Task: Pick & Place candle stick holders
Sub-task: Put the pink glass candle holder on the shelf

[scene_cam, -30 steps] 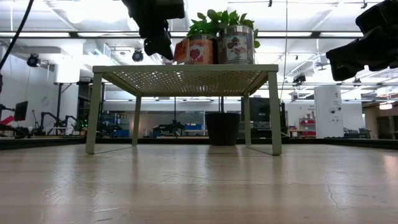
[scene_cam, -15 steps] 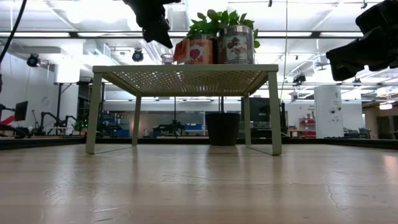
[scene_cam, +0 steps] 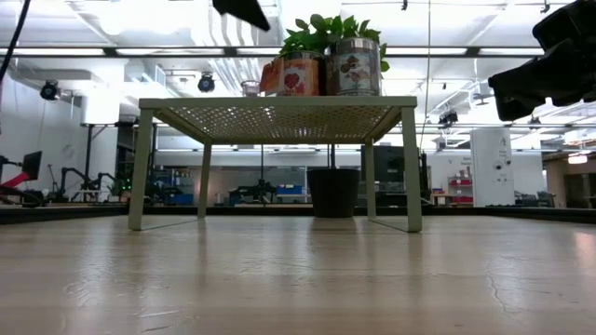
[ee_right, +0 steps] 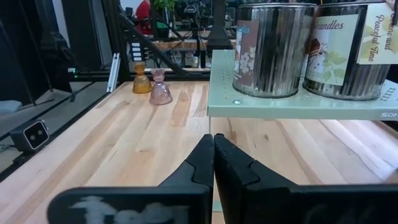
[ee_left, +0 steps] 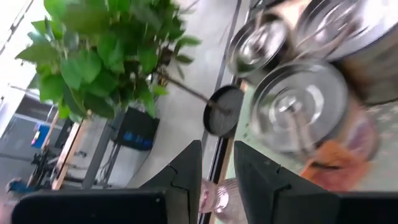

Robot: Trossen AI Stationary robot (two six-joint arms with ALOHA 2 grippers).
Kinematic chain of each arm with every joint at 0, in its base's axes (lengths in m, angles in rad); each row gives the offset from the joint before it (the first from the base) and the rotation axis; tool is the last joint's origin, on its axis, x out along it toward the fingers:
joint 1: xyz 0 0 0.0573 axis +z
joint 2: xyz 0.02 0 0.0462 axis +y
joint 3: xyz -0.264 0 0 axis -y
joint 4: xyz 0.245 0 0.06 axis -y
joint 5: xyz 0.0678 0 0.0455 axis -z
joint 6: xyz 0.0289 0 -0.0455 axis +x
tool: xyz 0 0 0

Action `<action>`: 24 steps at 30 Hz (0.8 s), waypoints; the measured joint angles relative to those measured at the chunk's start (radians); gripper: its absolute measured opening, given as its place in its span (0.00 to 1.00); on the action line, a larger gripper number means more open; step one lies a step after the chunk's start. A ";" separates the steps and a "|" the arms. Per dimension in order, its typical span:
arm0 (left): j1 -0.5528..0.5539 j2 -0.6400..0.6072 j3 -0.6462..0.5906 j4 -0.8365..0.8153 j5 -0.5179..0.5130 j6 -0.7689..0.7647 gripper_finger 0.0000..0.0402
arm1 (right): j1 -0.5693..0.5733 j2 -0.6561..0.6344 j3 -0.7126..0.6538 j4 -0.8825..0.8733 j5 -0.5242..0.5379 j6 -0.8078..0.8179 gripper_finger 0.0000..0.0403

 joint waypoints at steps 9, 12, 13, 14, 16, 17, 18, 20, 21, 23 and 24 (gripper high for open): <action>-0.151 -0.019 0.009 -0.014 -0.001 -0.084 0.22 | 0.000 0.000 0.000 0.000 0.000 0.003 0.02; -0.203 -0.026 0.008 -0.015 -0.016 -0.111 0.22 | 0.000 0.000 0.000 0.000 0.000 0.003 0.02; -0.220 -0.026 0.008 -0.014 -0.019 -0.117 0.22 | 0.000 0.000 0.000 0.000 0.000 0.000 0.02; -0.235 -0.028 0.009 -0.014 -0.019 -0.122 0.22 | 0.000 0.000 0.000 0.000 0.000 -0.001 0.02; -0.267 -0.028 0.008 -0.014 -0.019 -0.133 0.22 | 0.000 0.000 0.000 0.000 0.000 0.001 0.02; -0.283 -0.028 0.008 -0.014 -0.019 -0.143 0.22 | 0.000 0.000 0.000 0.000 0.000 0.003 0.02; -0.300 -0.028 0.008 -0.014 -0.019 -0.157 0.22 | 0.000 0.000 0.000 0.000 0.000 0.004 0.02; -0.335 -0.028 0.009 -0.014 -0.017 -0.200 0.22 | 0.000 0.000 0.000 0.000 0.000 0.003 0.02; -0.353 -0.028 0.010 -0.014 -0.014 -0.224 0.22 | 0.000 0.000 0.000 0.000 0.000 0.000 0.02; -0.389 -0.028 0.010 -0.014 -0.005 -0.275 0.22 | 0.000 0.000 0.000 0.000 0.000 0.000 0.02; -0.406 -0.028 0.010 -0.015 0.005 -0.298 0.22 | 0.000 0.000 0.000 0.000 0.000 0.002 0.02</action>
